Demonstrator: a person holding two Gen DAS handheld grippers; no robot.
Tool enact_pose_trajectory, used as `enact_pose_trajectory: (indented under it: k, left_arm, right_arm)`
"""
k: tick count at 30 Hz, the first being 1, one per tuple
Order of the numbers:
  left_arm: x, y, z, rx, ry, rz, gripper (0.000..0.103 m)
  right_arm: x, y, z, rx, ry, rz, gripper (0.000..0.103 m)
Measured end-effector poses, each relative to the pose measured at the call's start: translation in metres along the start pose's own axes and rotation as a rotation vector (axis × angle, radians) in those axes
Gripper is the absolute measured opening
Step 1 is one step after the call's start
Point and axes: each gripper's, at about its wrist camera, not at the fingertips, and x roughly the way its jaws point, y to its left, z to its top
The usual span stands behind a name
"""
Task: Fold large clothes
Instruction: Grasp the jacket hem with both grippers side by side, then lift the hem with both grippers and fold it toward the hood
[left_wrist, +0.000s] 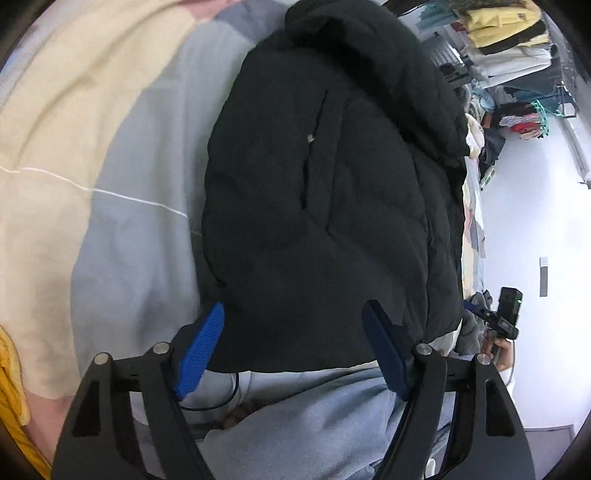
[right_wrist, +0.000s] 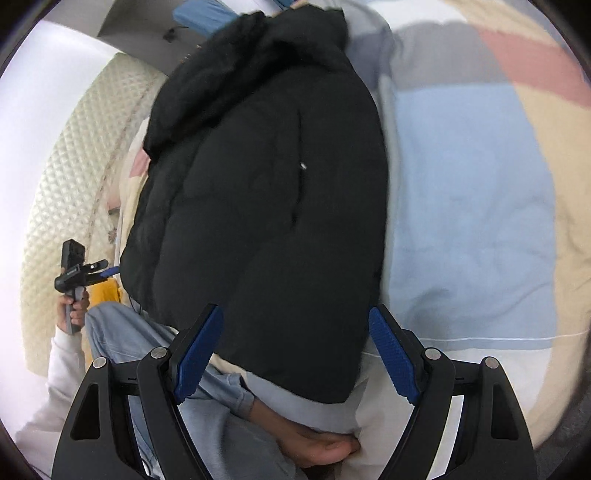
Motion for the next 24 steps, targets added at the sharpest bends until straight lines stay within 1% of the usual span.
enact_pose_trajectory:
  k: [2, 4, 7, 8, 12, 14, 17, 20, 22, 24]
  left_arm:
    - [0.009, 0.005, 0.005, -0.038, 0.035, 0.013, 0.076]
    - [0.013, 0.01, 0.008, -0.073, 0.052, 0.033, 0.076]
    - [0.021, 0.019, 0.014, -0.121, 0.086, 0.056, 0.076]
    - [0.027, 0.023, 0.016, -0.151, 0.107, 0.05, 0.077]
    - [0.039, 0.032, 0.021, -0.194, 0.157, 0.007, 0.078]
    - [0.044, 0.031, 0.021, -0.184, 0.184, -0.008, 0.078]
    - [0.042, 0.029, 0.023, -0.159, 0.201, -0.003, 0.078]
    - [0.042, 0.017, 0.024, -0.114, 0.193, -0.001, 0.078]
    - [0.044, 0.007, 0.024, -0.078, 0.186, 0.014, 0.078]
    - [0.044, -0.005, 0.023, -0.023, 0.172, 0.032, 0.075]
  right_arm:
    - [0.008, -0.008, 0.003, 0.013, 0.016, 0.005, 0.08]
    - [0.016, -0.012, 0.005, 0.028, 0.027, 0.015, 0.08]
    - [0.024, -0.014, 0.007, 0.02, 0.051, 0.029, 0.081]
    - [0.027, -0.014, 0.008, 0.017, 0.059, 0.03, 0.081]
    - [0.036, -0.016, 0.01, 0.005, 0.095, 0.063, 0.081]
    - [0.036, -0.014, 0.012, -0.005, 0.102, 0.09, 0.082]
    - [0.033, -0.008, 0.015, -0.039, 0.107, 0.131, 0.082]
    - [0.027, 0.005, 0.013, -0.101, 0.104, 0.166, 0.082]
    - [0.024, 0.011, 0.012, -0.127, 0.103, 0.19, 0.083]
    - [0.021, 0.016, 0.011, -0.151, 0.091, 0.219, 0.083]
